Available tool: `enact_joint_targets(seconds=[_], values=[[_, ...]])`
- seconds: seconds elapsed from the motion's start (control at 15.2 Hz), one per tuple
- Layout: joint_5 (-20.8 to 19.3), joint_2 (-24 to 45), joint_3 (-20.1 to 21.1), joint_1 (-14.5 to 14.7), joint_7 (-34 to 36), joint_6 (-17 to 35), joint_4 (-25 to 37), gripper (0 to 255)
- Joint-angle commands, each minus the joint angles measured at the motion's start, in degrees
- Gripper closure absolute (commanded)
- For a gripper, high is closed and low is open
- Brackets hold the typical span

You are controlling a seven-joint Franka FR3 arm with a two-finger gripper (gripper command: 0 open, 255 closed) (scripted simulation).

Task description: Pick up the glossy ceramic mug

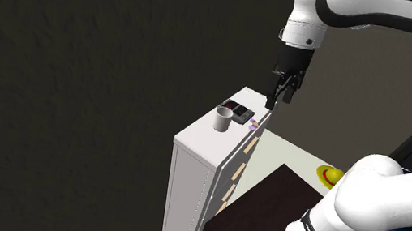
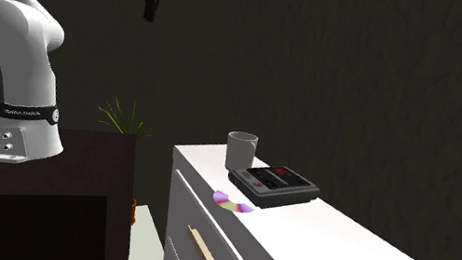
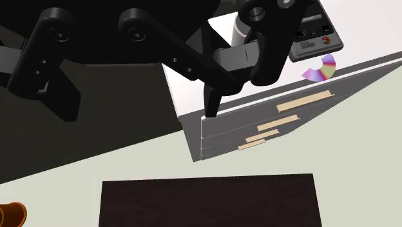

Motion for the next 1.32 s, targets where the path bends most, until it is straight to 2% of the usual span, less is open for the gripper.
enact_joint_targets(seconds=[0.0, 0.66, 1.25], values=[[0.0, 0.0, 0.0, 0.0, 0.0, 0.0, 0.0, 0], [-4.15, 14.93, -1.29, -2.37, -3.67, 18.41, -2.37, 0], [-7.69, 32.23, -2.55, -4.44, -5.42, 32.36, 2.26, 0]])
